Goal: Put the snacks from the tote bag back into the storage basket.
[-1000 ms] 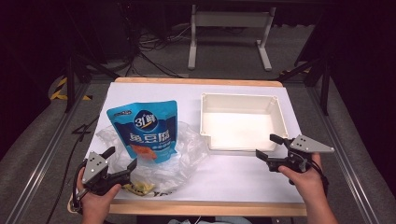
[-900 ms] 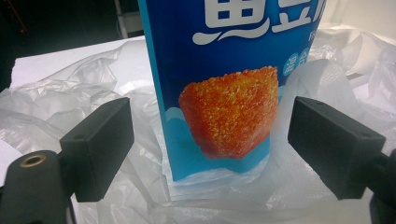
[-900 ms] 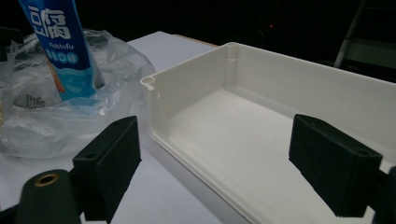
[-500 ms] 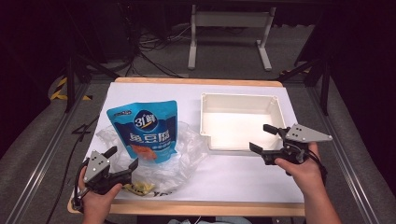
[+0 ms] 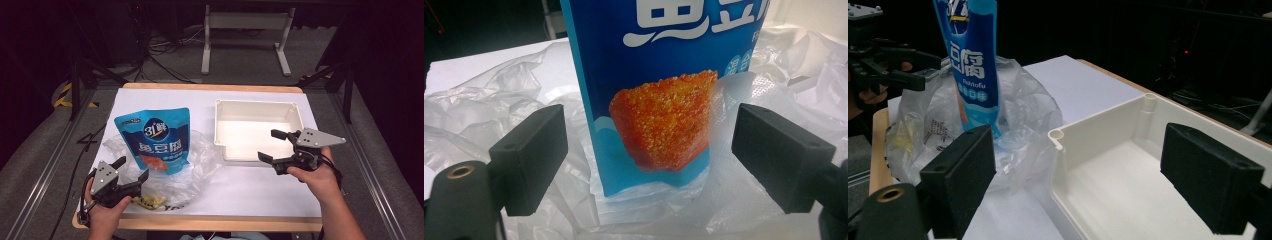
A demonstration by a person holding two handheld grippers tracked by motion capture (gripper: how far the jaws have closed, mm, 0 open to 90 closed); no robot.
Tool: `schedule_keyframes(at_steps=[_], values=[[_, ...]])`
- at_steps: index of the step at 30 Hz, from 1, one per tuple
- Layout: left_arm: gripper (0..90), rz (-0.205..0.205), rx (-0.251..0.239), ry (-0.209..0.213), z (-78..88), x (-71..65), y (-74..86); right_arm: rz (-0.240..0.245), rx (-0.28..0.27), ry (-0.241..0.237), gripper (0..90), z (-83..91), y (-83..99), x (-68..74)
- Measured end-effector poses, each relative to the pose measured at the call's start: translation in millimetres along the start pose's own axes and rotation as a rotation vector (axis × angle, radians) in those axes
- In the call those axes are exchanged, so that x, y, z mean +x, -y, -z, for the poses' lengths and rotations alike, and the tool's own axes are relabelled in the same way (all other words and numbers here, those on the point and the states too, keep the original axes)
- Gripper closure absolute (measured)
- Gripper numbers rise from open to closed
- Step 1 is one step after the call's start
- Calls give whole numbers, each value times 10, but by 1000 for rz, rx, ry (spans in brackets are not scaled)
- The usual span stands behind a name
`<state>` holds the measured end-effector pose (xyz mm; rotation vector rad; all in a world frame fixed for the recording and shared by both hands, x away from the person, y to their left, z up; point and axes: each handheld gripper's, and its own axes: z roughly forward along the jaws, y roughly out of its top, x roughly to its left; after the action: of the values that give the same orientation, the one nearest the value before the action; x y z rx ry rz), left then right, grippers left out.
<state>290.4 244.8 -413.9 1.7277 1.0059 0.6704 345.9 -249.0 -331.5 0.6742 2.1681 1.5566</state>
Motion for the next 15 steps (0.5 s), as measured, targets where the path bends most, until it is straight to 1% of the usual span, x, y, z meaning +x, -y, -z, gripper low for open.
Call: schedule_keyframes(at_steps=[1,3,6,7,8,13,15], values=[[154,1,-1,-1,2,1,0,6,4,-7,150,-27,-19,6],[154,2,-3,0,5,3,-1,13,-4,-26,149,-102,-72,22],[154,-3,0,0,5,1,3,18,-4,-36,146,-159,-116,36],[154,-2,2,0,6,1,5,34,-2,-50,144,-226,-165,53],[154,-1,1,0,8,2,5,34,-2,-50,144,-226,-165,53],[154,-4,-1,-2,19,2,3,55,4,-90,141,-398,-248,94],[154,-5,-1,-1,19,0,2,70,4,-103,140,-479,-290,113]])
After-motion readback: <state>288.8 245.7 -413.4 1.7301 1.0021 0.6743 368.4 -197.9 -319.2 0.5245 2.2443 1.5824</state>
